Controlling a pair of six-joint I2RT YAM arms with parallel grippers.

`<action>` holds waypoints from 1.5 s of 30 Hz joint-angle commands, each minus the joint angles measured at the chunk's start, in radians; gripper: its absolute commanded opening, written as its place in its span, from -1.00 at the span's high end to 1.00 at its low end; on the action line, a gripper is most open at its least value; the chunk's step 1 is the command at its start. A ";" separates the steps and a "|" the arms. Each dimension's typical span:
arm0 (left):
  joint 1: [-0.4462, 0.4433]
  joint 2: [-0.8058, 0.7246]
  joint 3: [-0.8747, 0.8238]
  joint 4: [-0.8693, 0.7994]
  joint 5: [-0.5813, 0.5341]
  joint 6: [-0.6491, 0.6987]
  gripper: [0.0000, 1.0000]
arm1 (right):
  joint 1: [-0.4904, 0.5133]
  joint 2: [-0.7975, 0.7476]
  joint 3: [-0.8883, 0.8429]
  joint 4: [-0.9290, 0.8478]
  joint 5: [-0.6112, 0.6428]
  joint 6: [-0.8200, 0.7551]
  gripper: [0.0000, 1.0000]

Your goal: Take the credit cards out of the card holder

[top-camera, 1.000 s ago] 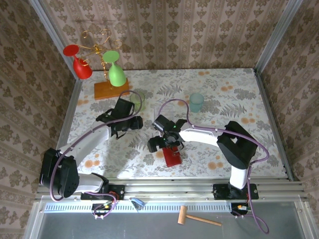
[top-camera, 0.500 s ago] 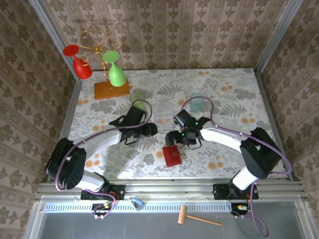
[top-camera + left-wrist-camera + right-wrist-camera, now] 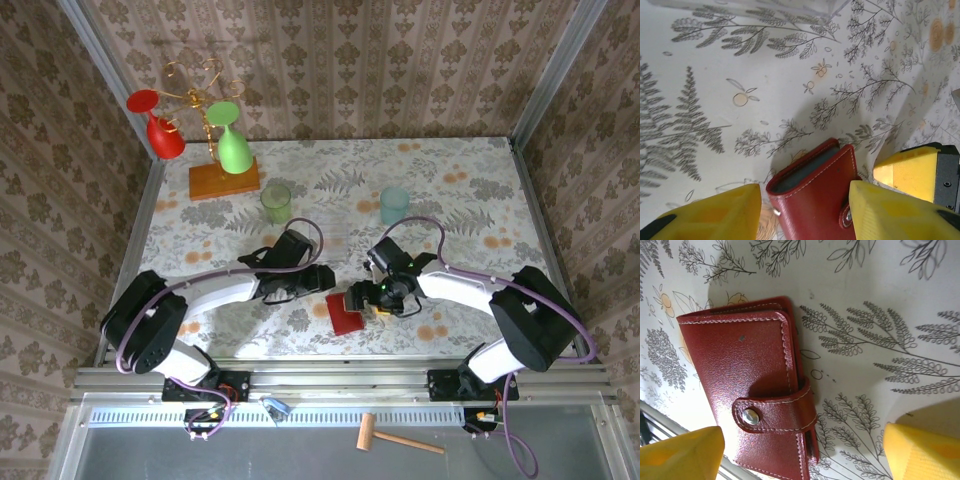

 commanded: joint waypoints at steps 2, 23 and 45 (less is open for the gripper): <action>0.007 -0.038 0.018 -0.093 0.027 0.079 -0.01 | 0.019 0.003 -0.022 0.076 -0.090 0.067 -0.52; 0.046 -0.107 -0.096 -0.014 -0.016 -0.034 0.00 | 0.155 0.064 0.000 0.216 -0.014 0.246 -0.25; 0.230 -0.252 -0.201 0.054 0.019 -0.107 0.01 | 0.168 0.070 0.251 -0.210 0.096 -1.015 -0.12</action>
